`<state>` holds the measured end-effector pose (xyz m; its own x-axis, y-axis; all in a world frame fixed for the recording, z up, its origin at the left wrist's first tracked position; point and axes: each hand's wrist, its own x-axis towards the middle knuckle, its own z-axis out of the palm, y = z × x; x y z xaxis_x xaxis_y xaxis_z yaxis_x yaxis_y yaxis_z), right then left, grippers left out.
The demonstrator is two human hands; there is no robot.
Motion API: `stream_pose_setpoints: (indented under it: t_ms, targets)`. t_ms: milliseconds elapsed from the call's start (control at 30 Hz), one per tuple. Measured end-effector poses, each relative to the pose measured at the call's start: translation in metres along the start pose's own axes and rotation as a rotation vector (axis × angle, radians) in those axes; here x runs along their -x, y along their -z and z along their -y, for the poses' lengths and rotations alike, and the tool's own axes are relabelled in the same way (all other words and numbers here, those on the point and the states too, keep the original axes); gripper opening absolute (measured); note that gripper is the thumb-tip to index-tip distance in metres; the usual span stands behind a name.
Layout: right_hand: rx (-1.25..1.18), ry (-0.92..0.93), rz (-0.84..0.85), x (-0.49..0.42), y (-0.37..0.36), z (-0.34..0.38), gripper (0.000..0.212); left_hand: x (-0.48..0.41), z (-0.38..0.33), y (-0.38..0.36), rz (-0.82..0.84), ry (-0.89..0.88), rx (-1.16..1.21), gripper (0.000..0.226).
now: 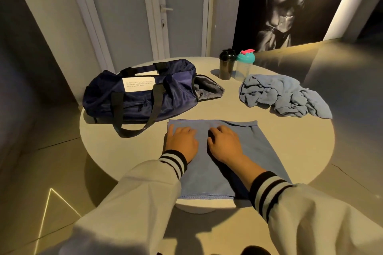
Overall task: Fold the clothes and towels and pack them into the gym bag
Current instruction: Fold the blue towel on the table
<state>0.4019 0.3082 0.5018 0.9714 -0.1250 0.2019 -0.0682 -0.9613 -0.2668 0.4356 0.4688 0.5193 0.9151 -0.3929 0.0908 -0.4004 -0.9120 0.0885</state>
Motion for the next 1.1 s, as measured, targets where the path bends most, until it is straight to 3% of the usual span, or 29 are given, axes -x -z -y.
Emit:
stream_pose_setpoints:
  t_ms: [100, 200, 333, 567, 767, 1100]
  targets:
    - [-0.151, -0.012, -0.005, 0.004, 0.004, -0.008, 0.031, -0.013, -0.027, -0.001, 0.113, -0.119, 0.221, 0.049]
    - [-0.167, -0.076, -0.132, 0.005, 0.014, -0.030, 0.022, -0.028, -0.042, -0.003, 0.220, -0.111, 0.193, 0.055]
    - [-0.051, -0.174, -0.162, 0.003, 0.023, -0.071, 0.026, -0.038, -0.070, -0.005, 0.168, -0.107, 0.201, 0.052]
    - [-0.025, -0.297, 0.130, -0.019, 0.018, -0.089, 0.056, -0.033, -0.093, -0.029, 0.118, -0.142, 0.114, 0.056]
    - [-0.089, -0.342, -0.001, -0.027, 0.021, -0.101, 0.044, -0.037, -0.092, -0.033, 0.160, -0.144, 0.091, 0.060]
    - [-0.115, -0.291, -0.017, -0.015, 0.029, -0.111, 0.051, -0.050, -0.131, -0.010, 0.166, -0.107, 0.131, 0.056]
